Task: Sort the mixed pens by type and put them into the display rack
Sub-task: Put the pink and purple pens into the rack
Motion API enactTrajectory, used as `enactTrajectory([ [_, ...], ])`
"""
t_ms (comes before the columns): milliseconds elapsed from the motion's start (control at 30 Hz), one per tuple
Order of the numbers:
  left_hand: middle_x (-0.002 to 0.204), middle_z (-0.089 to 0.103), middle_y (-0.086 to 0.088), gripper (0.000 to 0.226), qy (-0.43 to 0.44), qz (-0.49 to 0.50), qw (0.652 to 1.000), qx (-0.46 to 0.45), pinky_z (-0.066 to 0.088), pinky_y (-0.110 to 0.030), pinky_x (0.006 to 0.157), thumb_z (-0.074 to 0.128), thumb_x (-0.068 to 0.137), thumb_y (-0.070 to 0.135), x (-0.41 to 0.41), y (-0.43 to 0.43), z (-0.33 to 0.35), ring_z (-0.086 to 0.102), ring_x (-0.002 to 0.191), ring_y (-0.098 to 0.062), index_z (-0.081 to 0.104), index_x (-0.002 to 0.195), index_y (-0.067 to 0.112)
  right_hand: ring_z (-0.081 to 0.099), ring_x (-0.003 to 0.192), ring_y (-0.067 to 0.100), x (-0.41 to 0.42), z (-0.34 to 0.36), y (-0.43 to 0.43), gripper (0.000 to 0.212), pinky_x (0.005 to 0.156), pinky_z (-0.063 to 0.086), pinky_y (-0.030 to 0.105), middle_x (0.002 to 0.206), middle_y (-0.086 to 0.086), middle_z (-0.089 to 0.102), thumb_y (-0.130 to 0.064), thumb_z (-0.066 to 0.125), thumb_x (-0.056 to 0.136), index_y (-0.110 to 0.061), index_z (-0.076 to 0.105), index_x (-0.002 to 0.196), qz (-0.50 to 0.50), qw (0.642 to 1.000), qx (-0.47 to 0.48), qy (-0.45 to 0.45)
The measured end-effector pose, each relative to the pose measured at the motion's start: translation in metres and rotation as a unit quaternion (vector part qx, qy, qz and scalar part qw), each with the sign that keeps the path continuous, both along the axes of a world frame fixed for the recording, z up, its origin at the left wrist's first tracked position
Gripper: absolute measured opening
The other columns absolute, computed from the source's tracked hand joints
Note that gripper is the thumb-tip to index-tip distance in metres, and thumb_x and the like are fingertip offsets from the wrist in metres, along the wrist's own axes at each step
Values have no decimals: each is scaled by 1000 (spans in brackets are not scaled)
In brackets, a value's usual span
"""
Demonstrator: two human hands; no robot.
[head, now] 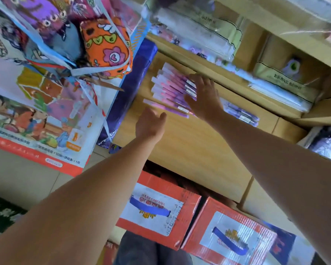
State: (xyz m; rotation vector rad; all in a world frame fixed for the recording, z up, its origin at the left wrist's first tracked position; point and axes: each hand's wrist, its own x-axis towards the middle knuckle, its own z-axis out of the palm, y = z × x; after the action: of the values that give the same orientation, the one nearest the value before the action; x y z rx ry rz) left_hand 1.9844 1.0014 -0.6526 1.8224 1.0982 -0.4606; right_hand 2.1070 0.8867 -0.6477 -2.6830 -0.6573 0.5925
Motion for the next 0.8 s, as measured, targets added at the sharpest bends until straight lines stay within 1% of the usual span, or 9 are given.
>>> enactTrajectory([
  [67,103,70,-12,68,-18,51,999,1,56,-53,81,47,71,59,1,3,-20,69,92,-35,56,114,6,30,135,29,6,-8,9,60,105,31,43,150,6,32,-34,54,94,-22,29,147,15,998,-57,14],
  [100,102,71,-13,70,-20,58,998,2,56,-54,80,45,69,60,1,3,-28,69,91,-35,56,113,6,31,134,30,6,-10,11,60,105,31,43,149,7,33,-36,53,94,-21,28,147,21,997,-77,10],
  [167,103,70,-12,65,-23,66,998,4,56,-52,81,47,72,57,3,3,-28,69,92,-34,53,115,8,35,129,31,2,-13,13,58,102,32,43,142,11,38,-37,55,93,-18,33,143,22,995,-93,-12],
  [300,105,68,-13,58,-26,52,998,1,55,-50,83,52,79,50,5,3,-13,68,93,-35,45,121,11,43,120,31,-20,-13,13,52,96,42,44,129,13,44,-36,62,89,-9,44,129,-7,998,-61,-15],
  [433,108,68,-10,43,-14,-9,999,46,47,-33,86,56,91,34,8,4,-3,63,101,-29,45,123,8,46,112,29,-49,-11,11,56,88,44,37,123,12,47,-40,67,85,-6,44,123,-47,998,-35,23],
  [500,112,66,-9,39,-19,-49,995,84,42,-33,84,57,91,30,5,3,-4,61,105,-28,46,122,8,50,109,27,-61,-8,9,61,85,45,35,121,11,47,-43,69,82,-6,42,121,-79,995,-31,60],
  [600,120,57,-10,43,-36,-89,988,123,43,-35,84,61,89,27,2,2,-5,57,107,-28,45,124,7,55,103,25,-70,-5,6,67,73,43,31,118,10,50,-50,70,77,-7,39,119,-121,985,-29,116],
  [700,119,54,-10,43,-36,-97,985,140,43,-35,80,64,87,29,2,2,-6,56,105,-29,46,121,8,56,103,24,-67,-5,6,69,73,41,29,116,8,53,-53,71,75,-9,40,118,-136,983,-28,116],
  [800,118,53,-10,42,-41,-97,982,154,39,-32,75,66,87,30,1,3,-7,56,103,-29,46,117,10,55,102,25,-59,-7,4,62,75,44,32,115,8,51,-44,71,78,-8,41,118,-131,985,-42,105],
])
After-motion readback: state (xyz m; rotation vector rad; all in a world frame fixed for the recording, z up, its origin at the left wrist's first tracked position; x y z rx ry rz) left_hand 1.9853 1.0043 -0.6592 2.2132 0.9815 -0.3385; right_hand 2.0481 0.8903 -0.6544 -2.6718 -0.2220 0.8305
